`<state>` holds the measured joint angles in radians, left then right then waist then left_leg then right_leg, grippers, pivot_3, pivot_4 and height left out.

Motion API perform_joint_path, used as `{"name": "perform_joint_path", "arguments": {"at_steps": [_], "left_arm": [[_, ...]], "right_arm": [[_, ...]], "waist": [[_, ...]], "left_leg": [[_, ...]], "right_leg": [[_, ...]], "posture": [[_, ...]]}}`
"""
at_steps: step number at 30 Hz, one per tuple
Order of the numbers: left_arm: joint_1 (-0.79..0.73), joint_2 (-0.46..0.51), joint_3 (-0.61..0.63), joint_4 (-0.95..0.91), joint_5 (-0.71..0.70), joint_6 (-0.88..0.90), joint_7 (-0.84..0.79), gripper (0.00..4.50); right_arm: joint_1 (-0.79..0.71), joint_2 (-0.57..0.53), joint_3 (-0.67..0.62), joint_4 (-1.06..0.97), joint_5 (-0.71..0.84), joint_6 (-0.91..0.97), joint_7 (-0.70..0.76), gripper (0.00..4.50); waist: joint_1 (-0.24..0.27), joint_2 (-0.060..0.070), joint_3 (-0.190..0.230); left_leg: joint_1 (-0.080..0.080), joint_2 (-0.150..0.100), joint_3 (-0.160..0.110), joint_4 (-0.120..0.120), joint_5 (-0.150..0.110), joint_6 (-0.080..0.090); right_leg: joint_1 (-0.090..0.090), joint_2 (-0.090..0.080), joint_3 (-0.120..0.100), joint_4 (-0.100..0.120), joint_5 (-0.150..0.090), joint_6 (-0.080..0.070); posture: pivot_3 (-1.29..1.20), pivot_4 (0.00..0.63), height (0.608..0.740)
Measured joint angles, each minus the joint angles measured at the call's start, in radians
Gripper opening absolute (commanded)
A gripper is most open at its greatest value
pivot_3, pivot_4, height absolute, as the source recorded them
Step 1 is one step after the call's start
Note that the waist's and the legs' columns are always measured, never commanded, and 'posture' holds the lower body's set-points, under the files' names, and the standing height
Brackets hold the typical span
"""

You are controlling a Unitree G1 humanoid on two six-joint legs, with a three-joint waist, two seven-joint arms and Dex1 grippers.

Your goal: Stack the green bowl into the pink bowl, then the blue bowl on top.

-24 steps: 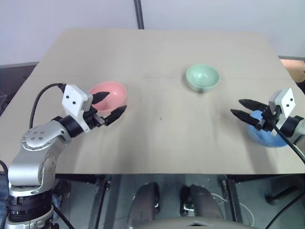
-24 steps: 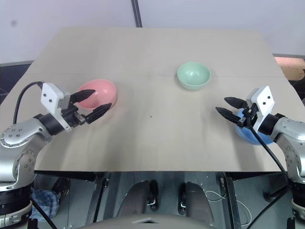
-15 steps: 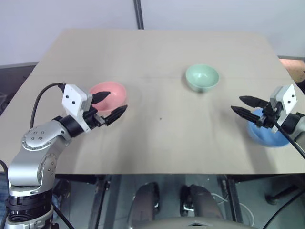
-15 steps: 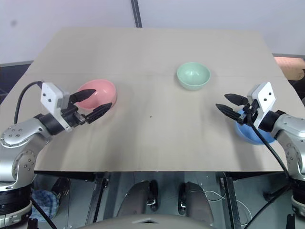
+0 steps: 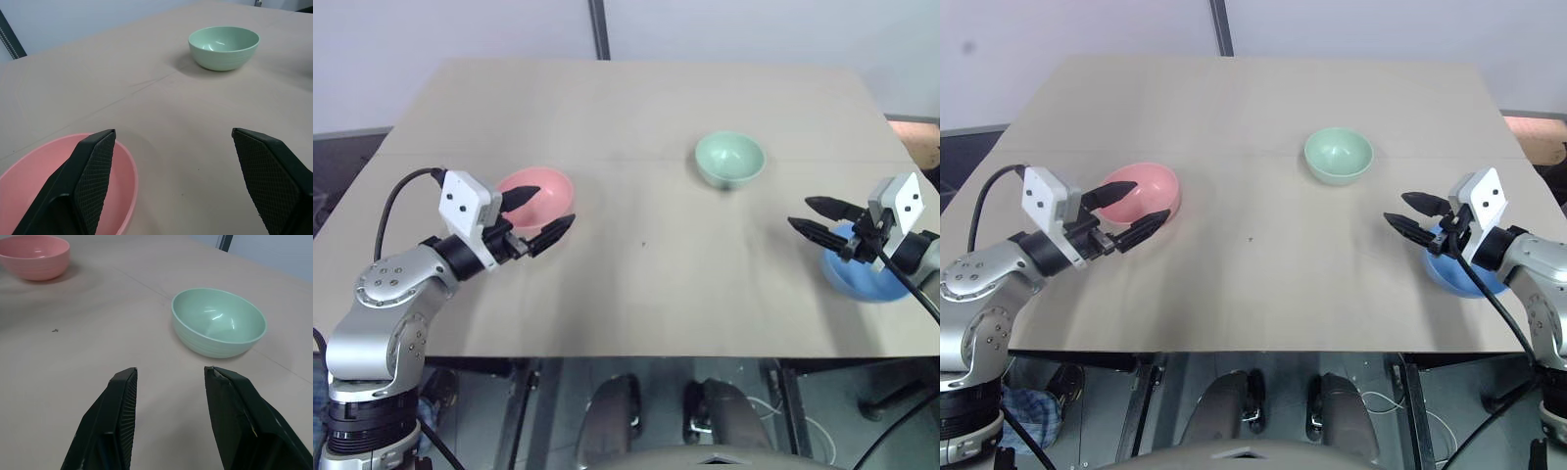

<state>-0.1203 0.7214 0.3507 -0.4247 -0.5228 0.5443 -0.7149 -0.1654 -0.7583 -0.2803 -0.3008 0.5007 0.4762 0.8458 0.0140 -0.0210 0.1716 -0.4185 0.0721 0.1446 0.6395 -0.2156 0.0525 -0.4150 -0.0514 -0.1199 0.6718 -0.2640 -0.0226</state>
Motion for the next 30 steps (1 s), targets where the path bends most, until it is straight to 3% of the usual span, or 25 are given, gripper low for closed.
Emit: {"name": "perform_joint_path", "arguments": {"at_steps": [3,8,14,23,30], "left_arm": [[0.0,0.0,-0.001,0.0,0.0,0.0,0.0,4.03],[0.001,0.001,-0.005,0.0,0.0,0.0,-0.001,4.03],[-0.001,0.027,-0.01,0.005,0.023,-0.013,-0.006,4.03],[-0.074,0.187,-0.159,0.226,0.295,-0.08,0.012,4.03],[-0.144,0.204,-0.221,0.288,0.376,-0.073,0.017,4.03]], "right_arm": [[0.0,0.0,0.0,0.0,0.001,0.0,0.001,2.42],[0.0,0.0,0.0,-0.001,0.053,0.003,0.03,4.47],[-0.001,-0.01,0.005,-0.058,0.096,0.032,0.055,4.49],[-0.048,-0.02,0.062,-0.2,0.218,0.144,0.062,4.49],[-0.06,-0.02,0.077,-0.246,0.251,0.152,0.062,4.49]], "waist": [[0.0,0.0,0.0],[0.0,0.0,0.0],[0.0,0.0,0.0],[0.0,0.0,0.0],[0.0,0.0,0.0]], "left_leg": [[0.0,0.0,0.0,0.0,0.0,-0.001],[0.0,0.0,0.0,0.0,0.0,-0.001],[0.0,0.0,0.0,0.0,0.0,-0.001],[0.0,0.0,0.0,0.001,-0.001,0.001],[-0.001,0.0,0.0,0.001,0.0,0.001]], "right_leg": [[0.0,0.0,0.0,0.0,0.0,0.0],[0.0,0.0,0.0,0.0,0.0,0.0],[0.0,0.0,0.0,0.001,0.0,0.0],[0.0,0.0,0.0,0.001,0.0,0.0],[0.0,-0.001,0.0,0.0,0.0,0.0]], "posture": [[0.0,0.15,0.74],[0.0,0.15,0.74],[0.0,0.15,0.74],[0.0,0.15,0.74],[0.0,0.15,0.74]]}}
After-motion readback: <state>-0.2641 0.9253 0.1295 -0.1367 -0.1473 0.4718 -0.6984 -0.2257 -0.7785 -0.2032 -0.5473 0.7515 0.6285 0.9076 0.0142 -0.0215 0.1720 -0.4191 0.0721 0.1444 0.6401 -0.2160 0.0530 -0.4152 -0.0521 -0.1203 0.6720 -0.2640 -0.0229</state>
